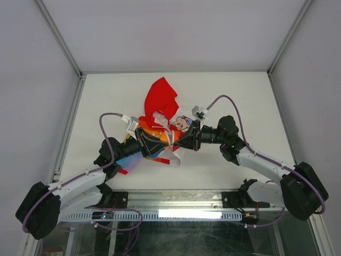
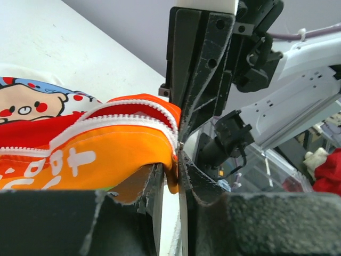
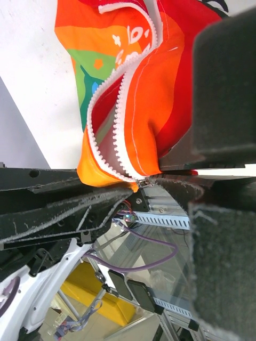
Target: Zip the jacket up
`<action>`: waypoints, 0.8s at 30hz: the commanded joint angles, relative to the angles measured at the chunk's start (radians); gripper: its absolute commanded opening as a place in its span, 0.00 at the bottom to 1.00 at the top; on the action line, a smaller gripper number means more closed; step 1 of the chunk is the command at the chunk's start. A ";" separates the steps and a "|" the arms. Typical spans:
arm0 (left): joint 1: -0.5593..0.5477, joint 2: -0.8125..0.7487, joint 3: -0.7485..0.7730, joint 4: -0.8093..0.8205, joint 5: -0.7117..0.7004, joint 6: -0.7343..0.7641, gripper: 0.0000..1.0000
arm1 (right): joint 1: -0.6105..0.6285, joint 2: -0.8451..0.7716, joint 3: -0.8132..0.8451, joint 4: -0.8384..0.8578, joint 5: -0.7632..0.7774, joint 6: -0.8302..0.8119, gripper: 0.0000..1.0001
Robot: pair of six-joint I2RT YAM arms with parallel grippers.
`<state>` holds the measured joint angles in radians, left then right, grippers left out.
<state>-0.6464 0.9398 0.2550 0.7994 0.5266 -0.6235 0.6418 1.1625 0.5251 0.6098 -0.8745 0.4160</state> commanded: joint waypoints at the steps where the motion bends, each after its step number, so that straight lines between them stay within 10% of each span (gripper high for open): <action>1: 0.001 -0.046 0.001 -0.004 -0.039 -0.053 0.19 | -0.004 0.006 0.044 0.088 0.021 0.026 0.00; 12: 0.001 0.045 -0.004 0.132 0.004 -0.140 0.26 | -0.004 0.004 0.024 0.104 0.015 0.047 0.00; 18: 0.000 0.072 0.007 0.139 0.031 -0.142 0.00 | -0.001 0.003 0.023 0.104 0.025 0.049 0.00; 24: -0.008 0.082 0.012 0.038 0.086 -0.134 0.00 | -0.033 0.000 0.072 0.076 0.086 0.047 0.00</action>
<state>-0.6464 1.0107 0.2497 0.8783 0.5350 -0.7662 0.6346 1.1721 0.5289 0.6376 -0.8555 0.4553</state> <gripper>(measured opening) 0.014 0.012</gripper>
